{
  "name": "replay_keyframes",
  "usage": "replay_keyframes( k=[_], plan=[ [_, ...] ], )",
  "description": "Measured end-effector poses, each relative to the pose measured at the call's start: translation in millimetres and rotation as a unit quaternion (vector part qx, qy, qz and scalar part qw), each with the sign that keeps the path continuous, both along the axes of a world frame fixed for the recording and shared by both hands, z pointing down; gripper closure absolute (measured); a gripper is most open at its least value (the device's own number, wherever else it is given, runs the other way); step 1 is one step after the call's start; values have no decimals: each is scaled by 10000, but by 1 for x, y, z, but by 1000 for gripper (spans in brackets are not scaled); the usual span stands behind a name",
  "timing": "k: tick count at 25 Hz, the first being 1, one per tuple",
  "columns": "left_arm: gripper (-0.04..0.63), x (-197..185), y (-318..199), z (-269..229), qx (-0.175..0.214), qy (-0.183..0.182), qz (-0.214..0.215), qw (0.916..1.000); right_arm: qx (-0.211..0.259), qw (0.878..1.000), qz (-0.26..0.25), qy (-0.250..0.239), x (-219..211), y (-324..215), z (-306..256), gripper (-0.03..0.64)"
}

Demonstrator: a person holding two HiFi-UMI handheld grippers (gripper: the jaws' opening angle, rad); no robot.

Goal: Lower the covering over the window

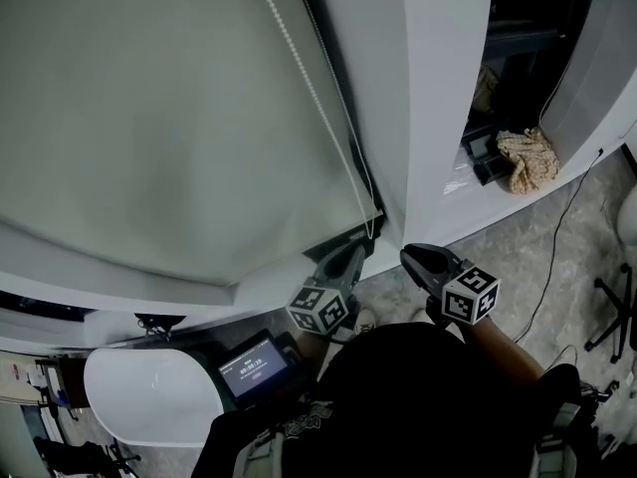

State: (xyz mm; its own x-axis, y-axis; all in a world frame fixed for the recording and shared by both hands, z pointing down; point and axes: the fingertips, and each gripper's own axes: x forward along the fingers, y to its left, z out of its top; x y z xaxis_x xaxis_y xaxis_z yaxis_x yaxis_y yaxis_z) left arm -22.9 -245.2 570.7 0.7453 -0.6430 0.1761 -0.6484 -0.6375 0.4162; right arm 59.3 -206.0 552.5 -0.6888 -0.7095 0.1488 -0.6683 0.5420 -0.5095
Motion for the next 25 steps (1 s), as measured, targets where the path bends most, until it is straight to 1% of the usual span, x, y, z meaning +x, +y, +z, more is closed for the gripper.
replay_keyframes(
  k=[3,7,11,14,17,19,22,25],
  plan=[
    [557,-5,28,13,-224,-13,-231,9995,-9,9989,-456,53,-10,12,4,572],
    [561,-8,62,14,-341,-59,-516,9981,-45,9938,-1114,-12,-29,31,9,571],
    [563,-26,98,18,-465,-139,-880,9949,-316,9833,-1784,-182,-59,52,24,571],
    [565,-46,121,26,-646,-152,-1167,9910,-429,9758,-2125,-283,-83,66,28,571],
    [565,-61,138,36,-790,-121,-1346,9877,-495,9709,-2324,-301,-102,79,30,571],
    [565,-67,150,38,-823,-66,-1344,9875,-545,9694,-2376,-280,-112,89,30,571],
    [565,-77,167,38,-785,43,-1231,9893,-581,9707,-2318,-243,-126,104,28,571],
    [566,-93,188,33,-697,164,-1149,9908,-620,9747,-2131,-272,-139,126,27,571]
  ],
)
